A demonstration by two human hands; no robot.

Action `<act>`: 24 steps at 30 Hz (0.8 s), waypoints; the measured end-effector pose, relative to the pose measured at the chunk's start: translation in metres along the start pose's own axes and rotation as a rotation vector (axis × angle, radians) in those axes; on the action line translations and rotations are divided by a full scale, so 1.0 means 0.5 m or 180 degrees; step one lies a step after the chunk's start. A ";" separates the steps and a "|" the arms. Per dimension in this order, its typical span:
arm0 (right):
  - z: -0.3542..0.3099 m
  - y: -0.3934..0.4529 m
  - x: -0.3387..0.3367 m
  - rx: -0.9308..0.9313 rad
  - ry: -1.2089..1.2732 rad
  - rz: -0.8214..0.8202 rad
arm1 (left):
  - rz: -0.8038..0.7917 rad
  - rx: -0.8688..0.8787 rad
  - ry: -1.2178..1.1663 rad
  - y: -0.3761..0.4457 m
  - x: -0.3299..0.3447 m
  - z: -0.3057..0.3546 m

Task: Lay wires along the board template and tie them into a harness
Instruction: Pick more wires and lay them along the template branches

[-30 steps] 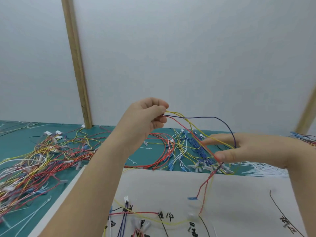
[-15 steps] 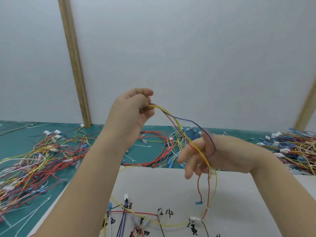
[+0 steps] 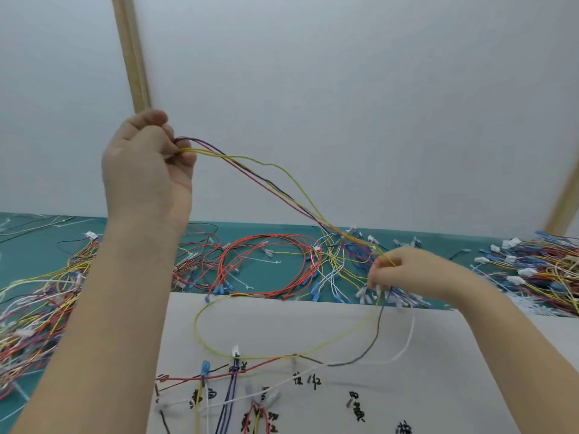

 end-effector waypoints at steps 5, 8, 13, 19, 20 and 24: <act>0.046 -0.006 -0.043 0.0465 0.0549 0.0314 | -0.0057 -0.0076 0.0039 -0.008 0.007 -0.008; 0.055 -0.015 -0.055 0.0473 0.2137 0.0428 | -0.0130 -0.0126 0.0113 -0.014 0.017 -0.013; 0.034 -0.026 -0.089 0.0203 0.4570 0.0832 | -0.0260 -0.0172 0.0230 -0.022 0.028 -0.016; 0.002 -0.059 -0.172 -0.1162 0.6130 0.1699 | -0.0347 -0.0275 0.0459 -0.032 0.036 -0.026; 0.003 -0.070 -0.186 -0.1367 0.6256 0.1874 | -0.0410 -0.0288 0.0501 -0.035 0.041 -0.029; 0.032 -0.113 -0.233 -0.1824 0.6212 0.2699 | -0.0682 -0.0306 0.0701 -0.046 0.060 -0.037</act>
Point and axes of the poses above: each hand's wrist, its own y-axis towards the middle knuckle, its own x-axis out of the palm, z = x × y, the point moved 8 cm from there along y, towards the middle knuckle, and after that the axes turned 9 degrees about -y, right-handed, at the moved point
